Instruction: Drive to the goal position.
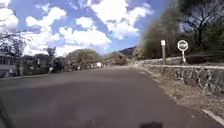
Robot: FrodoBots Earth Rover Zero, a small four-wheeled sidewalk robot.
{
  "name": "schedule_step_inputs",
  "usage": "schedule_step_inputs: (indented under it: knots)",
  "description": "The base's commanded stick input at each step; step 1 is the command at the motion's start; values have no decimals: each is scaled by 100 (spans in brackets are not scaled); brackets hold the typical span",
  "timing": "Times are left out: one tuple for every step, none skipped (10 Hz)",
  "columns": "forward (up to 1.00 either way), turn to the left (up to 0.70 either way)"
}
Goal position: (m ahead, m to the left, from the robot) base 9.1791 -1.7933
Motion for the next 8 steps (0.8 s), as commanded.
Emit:
schedule_step_inputs:
  knots:
    - [50, 0]
    - [50, 0]
    - [50, 0]
    - [50, 0]
    - [50, 0]
    - [50, 0]
    - [50, 0]
    - [50, 0]
